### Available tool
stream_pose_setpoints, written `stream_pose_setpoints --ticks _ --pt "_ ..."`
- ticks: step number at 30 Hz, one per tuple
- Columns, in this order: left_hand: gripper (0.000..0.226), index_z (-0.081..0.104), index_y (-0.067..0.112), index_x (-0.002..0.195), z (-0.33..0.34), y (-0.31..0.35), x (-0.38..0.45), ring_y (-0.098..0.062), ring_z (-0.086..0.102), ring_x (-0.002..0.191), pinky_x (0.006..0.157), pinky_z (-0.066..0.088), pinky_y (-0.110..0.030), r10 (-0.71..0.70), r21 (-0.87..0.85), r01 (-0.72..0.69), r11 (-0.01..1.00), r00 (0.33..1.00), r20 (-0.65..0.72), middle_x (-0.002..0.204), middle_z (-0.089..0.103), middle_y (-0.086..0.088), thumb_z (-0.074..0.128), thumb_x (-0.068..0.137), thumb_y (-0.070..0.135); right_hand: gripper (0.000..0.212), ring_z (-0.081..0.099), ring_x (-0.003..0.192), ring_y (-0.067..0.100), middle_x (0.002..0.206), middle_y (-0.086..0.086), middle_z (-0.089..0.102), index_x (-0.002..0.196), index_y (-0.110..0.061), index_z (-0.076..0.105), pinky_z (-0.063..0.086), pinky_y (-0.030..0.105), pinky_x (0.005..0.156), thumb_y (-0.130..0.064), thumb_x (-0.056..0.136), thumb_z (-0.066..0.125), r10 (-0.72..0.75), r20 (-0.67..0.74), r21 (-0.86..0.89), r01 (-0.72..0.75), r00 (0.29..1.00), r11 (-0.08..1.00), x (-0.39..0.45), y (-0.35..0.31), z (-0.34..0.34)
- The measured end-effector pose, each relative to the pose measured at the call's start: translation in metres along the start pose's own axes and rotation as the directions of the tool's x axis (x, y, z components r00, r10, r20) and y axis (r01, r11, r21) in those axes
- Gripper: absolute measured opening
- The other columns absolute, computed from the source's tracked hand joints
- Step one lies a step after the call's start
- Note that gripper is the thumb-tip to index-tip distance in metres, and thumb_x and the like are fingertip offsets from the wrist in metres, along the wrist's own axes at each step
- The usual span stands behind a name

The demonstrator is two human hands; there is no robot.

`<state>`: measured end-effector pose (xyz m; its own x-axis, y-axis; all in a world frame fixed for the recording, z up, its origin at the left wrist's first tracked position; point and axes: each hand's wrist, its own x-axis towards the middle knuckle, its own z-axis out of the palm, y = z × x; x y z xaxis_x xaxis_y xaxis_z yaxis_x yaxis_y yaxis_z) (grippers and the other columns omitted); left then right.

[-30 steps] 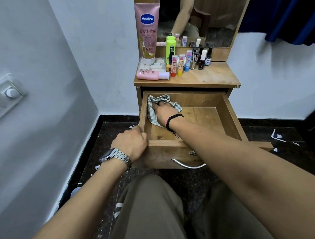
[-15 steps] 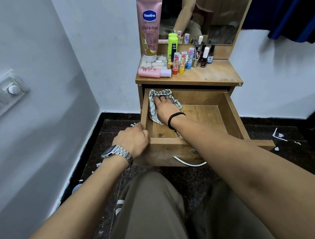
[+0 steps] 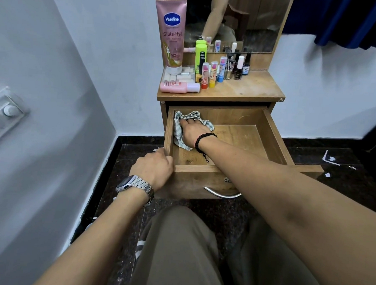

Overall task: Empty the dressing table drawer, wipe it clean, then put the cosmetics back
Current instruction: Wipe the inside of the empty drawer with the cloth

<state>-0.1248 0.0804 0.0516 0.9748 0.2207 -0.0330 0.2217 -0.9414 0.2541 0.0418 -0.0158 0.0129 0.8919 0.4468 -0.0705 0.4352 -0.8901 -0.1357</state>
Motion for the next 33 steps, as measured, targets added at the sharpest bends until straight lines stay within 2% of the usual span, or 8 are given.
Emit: stream_pose_setpoints --ticks 4,11,15,20,24,27,30,33 --pt "0.029 0.051 0.015 0.108 0.001 -0.001 0.0 -0.042 0.058 0.097 0.072 0.038 -0.037 0.002 -0.001 -0.002 1.0 1.0 0.001 0.109 0.063 -0.02 0.03 0.094 0.029 0.058 0.033 0.134 0.037 0.149 0.012 0.032 0.147 -0.02 0.028 0.039 0.049 0.104 -0.02 0.092 0.045 0.117 0.049 -0.006 -0.117 0.992 0.993 -0.002 0.011 -0.005" --pt "0.026 0.051 0.015 0.101 0.0 0.0 0.0 -0.04 0.059 0.093 0.069 0.036 -0.035 0.011 -0.015 -0.011 1.0 1.0 -0.003 0.105 0.063 -0.02 0.03 0.094 0.029 0.066 0.042 0.129 0.04 0.146 0.021 0.034 0.148 -0.005 0.018 0.045 0.051 0.099 -0.023 0.091 0.045 0.399 0.088 0.08 -0.406 0.913 0.91 -0.008 0.063 -0.018" --pt "0.03 0.053 0.015 0.105 0.0 -0.001 0.0 -0.04 0.059 0.093 0.07 0.037 -0.035 0.006 -0.012 -0.006 1.0 1.0 -0.004 0.105 0.064 -0.019 0.03 0.094 0.03 0.073 0.02 0.142 0.04 0.156 0.021 0.012 0.151 -0.004 0.004 0.029 0.052 0.112 -0.026 0.094 0.044 0.559 0.076 0.137 -0.564 0.825 0.814 -0.019 0.1 -0.023" --pt "0.031 0.054 0.014 0.107 0.001 0.001 -0.001 -0.041 0.058 0.096 0.072 0.039 -0.036 -0.011 -0.014 0.011 1.0 1.0 -0.006 0.108 0.063 -0.02 0.03 0.093 0.029 0.079 0.018 0.142 0.037 0.155 0.02 0.014 0.15 -0.002 0.007 0.024 0.051 0.114 -0.029 0.091 0.052 0.636 0.076 0.219 -0.635 0.768 0.741 -0.021 0.102 -0.024" --pt "0.033 0.055 0.013 0.11 0.002 0.003 0.0 -0.042 0.058 0.098 0.074 0.04 -0.037 -0.02 -0.006 0.02 1.0 1.0 -0.019 0.11 0.062 -0.02 0.031 0.093 0.029 0.078 0.028 0.137 0.044 0.154 0.026 0.012 0.151 -0.003 0.004 0.035 0.051 0.109 -0.028 0.092 0.049 0.567 0.126 0.209 -0.581 0.814 0.787 -0.015 0.077 -0.022" --pt "0.033 0.055 0.012 0.108 0.002 0.002 0.0 -0.042 0.058 0.097 0.07 0.037 -0.036 -0.009 -0.001 0.009 1.0 0.999 -0.032 0.108 0.063 -0.02 0.031 0.093 0.029 0.08 0.033 0.134 0.045 0.154 0.026 0.011 0.152 -0.008 0.002 0.044 0.048 0.101 -0.027 0.091 0.051 0.399 0.17 0.205 -0.428 0.901 0.88 -0.009 0.045 -0.019" --pt "0.031 0.054 0.012 0.105 0.003 0.0 0.001 -0.042 0.058 0.096 0.07 0.035 -0.036 0.001 -0.002 -0.001 1.0 0.999 -0.032 0.108 0.063 -0.02 0.031 0.093 0.029 0.082 0.039 0.133 0.039 0.154 0.022 0.017 0.152 -0.016 0.008 0.04 0.044 0.104 -0.029 0.088 0.058 0.148 0.161 0.244 -0.185 0.976 0.952 -0.004 0.006 -0.012" --pt "0.03 0.053 0.013 0.105 0.002 0.0 0.001 -0.042 0.058 0.097 0.071 0.036 -0.036 0.001 -0.005 -0.001 1.0 0.999 -0.032 0.109 0.063 -0.021 0.031 0.093 0.028 0.078 0.04 0.133 0.037 0.151 0.02 0.027 0.15 -0.021 0.015 0.037 0.045 0.108 -0.033 0.086 0.059 0.058 0.129 0.263 -0.091 0.99 0.961 0.001 -0.012 -0.007"
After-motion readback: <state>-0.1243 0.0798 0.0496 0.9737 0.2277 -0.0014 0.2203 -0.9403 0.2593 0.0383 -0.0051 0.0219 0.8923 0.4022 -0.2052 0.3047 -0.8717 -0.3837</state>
